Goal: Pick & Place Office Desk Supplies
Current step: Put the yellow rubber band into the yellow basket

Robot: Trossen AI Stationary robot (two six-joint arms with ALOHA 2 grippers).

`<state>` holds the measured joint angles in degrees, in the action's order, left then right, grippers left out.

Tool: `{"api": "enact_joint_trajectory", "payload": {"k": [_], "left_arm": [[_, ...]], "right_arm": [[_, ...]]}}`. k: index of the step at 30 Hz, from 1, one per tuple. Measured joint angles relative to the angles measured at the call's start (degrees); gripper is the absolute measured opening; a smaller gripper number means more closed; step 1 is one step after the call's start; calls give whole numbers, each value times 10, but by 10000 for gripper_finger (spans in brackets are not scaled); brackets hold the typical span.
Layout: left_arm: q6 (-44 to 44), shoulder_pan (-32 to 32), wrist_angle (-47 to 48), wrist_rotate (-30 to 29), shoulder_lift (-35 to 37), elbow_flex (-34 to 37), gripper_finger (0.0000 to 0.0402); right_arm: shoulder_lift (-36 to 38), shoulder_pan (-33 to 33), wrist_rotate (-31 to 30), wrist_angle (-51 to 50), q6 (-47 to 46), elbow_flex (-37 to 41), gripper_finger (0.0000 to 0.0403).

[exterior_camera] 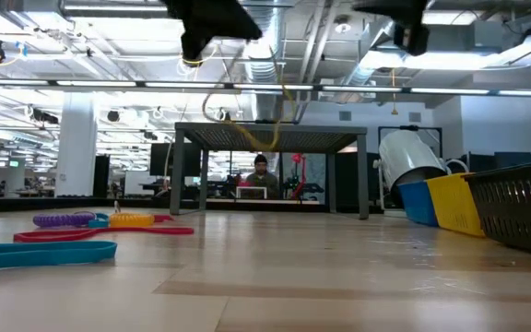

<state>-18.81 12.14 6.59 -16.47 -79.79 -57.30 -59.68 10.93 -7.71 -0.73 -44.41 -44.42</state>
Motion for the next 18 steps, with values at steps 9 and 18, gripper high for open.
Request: {"api": "enact_joint_trajectory", "payload": {"k": [9,18], "left_arm": [[-17,0,-49,5,46,0,0],[-40,0,-87,33,53,-1,0]], "right_arm": [[-120,-9,-12,188,-8,0,244],[-196,-18,-13,317,14,-3,222]]}}
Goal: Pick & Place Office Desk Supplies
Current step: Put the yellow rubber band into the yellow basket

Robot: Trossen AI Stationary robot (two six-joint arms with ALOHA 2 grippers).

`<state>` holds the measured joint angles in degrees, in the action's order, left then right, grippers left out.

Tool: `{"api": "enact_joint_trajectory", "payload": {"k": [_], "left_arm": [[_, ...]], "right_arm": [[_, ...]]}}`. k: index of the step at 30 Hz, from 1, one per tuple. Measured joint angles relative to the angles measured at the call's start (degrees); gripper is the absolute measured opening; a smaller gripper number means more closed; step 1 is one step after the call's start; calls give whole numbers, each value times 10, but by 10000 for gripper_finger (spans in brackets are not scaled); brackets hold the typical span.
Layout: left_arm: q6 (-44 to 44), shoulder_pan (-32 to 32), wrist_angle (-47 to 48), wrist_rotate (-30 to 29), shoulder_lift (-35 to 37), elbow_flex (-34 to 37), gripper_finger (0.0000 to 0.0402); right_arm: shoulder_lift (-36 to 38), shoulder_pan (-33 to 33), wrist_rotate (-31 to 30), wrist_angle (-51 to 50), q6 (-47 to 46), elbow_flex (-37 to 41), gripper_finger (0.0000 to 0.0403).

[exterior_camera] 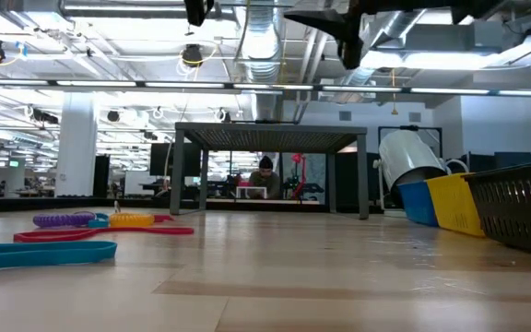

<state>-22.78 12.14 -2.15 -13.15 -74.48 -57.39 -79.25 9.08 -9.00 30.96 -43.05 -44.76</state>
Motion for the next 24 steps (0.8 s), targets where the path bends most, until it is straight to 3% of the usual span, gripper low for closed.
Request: {"api": "enact_joint_trajectory", "payload": {"k": [14,18,22,24], "left_arm": [[-2,0,-46,22,0,0,0],[-2,0,-56,27,0,0,0],[-5,0,-69,28,0,0,0],[-10,0,-79,29,0,0,0]], "right_arm": [[-89,3,41,-5,17,-90,192],[-104,3,45,-6,17,-110,134],[-108,6,46,-7,43,-119,27],[-108,10,45,-5,54,-126,13]]}}
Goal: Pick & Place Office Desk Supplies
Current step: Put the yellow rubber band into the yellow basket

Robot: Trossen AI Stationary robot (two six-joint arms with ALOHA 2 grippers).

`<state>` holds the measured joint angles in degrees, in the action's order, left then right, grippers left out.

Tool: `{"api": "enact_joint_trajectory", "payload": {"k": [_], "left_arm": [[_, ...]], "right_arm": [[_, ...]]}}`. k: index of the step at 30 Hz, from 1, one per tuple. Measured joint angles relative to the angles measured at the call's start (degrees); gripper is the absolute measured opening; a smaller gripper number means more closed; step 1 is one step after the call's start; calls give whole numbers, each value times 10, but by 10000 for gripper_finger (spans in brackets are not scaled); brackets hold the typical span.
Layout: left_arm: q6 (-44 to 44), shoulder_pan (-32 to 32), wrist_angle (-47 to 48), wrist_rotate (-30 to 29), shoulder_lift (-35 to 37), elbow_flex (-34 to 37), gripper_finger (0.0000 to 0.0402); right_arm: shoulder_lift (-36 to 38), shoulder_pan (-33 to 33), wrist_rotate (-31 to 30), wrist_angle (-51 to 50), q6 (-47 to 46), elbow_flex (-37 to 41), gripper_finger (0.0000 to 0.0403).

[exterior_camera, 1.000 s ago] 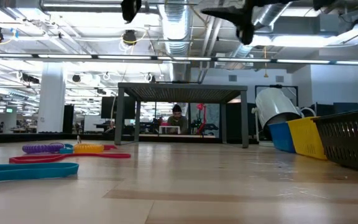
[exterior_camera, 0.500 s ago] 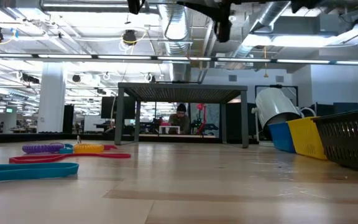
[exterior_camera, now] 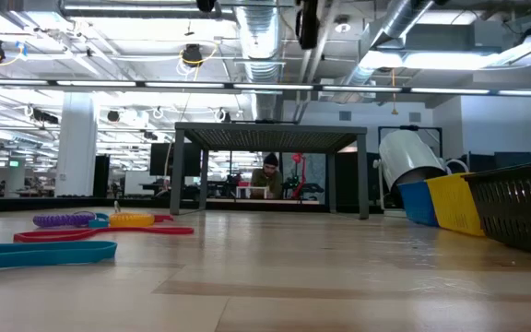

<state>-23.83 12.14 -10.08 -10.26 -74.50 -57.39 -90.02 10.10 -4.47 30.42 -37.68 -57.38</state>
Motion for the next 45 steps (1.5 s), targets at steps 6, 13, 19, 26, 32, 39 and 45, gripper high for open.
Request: {"api": "enact_joint_trajectory", "payload": {"k": [6,13,19,26,32,39,45], "left_arm": [[-6,0,-8,2,5,0,0],[6,-4,-4,2,49,0,17],[10,-11,37,2,104,0,57],[3,-13,154,35,136,0,87],[-43,-13,315,47,143,0,84],[-71,-13,393,57,140,0,72],[-66,-13,409,55,140,0,61]], "right_arm": [[13,1,1,-7,-9,-4,3],[57,2,1,-86,-13,-4,2],[116,0,-1,-165,-9,-4,1],[197,-15,-20,-411,-28,-4,0],[272,-34,-34,-631,-60,-4,0],[325,-36,-31,-852,-129,-4,0],[336,6,-30,-924,-185,2,0]]}}
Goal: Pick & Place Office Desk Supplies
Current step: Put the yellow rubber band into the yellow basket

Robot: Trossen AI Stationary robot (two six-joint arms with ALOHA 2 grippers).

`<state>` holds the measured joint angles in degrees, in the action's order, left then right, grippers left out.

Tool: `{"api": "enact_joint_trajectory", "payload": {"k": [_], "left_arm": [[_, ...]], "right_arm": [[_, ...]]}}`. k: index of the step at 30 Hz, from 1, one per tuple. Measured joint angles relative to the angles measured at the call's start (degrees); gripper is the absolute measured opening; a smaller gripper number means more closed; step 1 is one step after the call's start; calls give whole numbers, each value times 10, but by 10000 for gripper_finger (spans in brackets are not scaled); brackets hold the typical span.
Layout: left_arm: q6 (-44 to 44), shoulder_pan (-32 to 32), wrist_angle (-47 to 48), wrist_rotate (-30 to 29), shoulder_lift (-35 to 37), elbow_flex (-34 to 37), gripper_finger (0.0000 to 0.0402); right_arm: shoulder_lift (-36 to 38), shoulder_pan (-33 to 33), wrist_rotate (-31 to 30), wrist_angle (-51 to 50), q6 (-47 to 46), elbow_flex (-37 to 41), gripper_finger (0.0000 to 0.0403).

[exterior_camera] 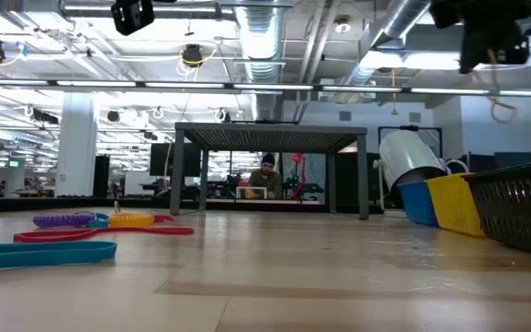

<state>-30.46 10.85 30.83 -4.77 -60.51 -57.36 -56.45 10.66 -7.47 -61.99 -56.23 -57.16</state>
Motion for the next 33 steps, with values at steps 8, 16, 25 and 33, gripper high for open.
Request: {"api": "enact_joint_trajectory", "payload": {"k": [8,16,25,33], "left_arm": [[19,-5,71,-33,-33,0,55],[19,-7,72,-33,-70,0,70],[19,-8,80,-1,-110,0,77],[19,-8,78,3,-115,0,77]], "right_arm": [[-1,70,8,42,-90,102,0],[-1,86,5,169,-128,188,0],[-1,86,4,220,-143,226,1],[-2,87,21,217,-130,227,70]]}}
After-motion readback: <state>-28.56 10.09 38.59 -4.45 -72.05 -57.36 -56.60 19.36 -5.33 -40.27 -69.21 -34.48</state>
